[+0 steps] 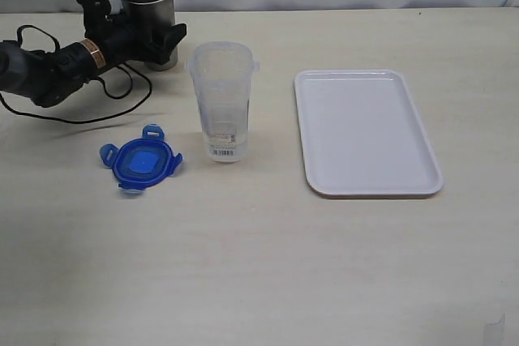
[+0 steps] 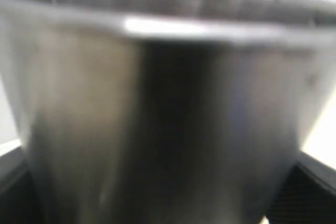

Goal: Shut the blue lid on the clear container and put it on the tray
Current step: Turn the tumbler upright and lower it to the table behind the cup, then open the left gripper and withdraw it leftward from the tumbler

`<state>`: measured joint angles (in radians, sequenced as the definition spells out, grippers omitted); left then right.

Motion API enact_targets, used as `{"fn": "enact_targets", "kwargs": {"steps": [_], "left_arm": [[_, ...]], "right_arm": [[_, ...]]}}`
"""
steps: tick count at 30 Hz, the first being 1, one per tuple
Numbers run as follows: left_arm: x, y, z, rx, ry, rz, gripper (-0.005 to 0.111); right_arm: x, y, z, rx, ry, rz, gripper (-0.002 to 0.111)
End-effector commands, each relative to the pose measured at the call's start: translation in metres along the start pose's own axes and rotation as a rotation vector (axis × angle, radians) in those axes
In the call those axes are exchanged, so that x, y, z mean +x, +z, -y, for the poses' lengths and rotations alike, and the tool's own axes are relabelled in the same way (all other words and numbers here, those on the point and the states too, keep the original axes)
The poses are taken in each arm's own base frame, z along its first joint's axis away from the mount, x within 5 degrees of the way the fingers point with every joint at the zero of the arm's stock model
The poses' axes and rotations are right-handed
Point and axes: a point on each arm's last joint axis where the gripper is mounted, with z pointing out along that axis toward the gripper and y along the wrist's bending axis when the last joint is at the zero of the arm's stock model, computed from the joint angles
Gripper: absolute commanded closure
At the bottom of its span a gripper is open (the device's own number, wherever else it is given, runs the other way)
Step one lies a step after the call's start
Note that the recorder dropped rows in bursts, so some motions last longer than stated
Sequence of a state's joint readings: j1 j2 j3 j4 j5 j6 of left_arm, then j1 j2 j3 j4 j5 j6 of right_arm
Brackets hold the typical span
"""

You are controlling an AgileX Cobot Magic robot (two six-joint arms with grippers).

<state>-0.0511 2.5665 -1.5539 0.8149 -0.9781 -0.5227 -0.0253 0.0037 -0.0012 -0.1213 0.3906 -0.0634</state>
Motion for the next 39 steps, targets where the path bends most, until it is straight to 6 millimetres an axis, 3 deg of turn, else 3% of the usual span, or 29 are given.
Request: {"fn": "enact_targets", "kwargs": {"steps": [1,10,29,39], "left_arm": [[-0.006,-0.005,-0.003,0.056,-0.029,0.0,0.026],[-0.006,-0.016,-0.01,0.115,-0.046,-0.079,0.026],[-0.005,-0.081,-0.05,0.307,-0.21,-0.159,0.026],[-0.012,-0.107,-0.067,0.304,-0.309,-0.242,0.026]], "right_arm": [[0.0,0.0,0.0,0.006,0.004,0.001,0.104],[0.0,0.0,0.0,0.006,0.004,0.001,0.104],[0.0,0.0,0.0,0.006,0.004,0.001,0.104],[0.0,0.0,0.0,0.006,0.004,0.001,0.104]]}}
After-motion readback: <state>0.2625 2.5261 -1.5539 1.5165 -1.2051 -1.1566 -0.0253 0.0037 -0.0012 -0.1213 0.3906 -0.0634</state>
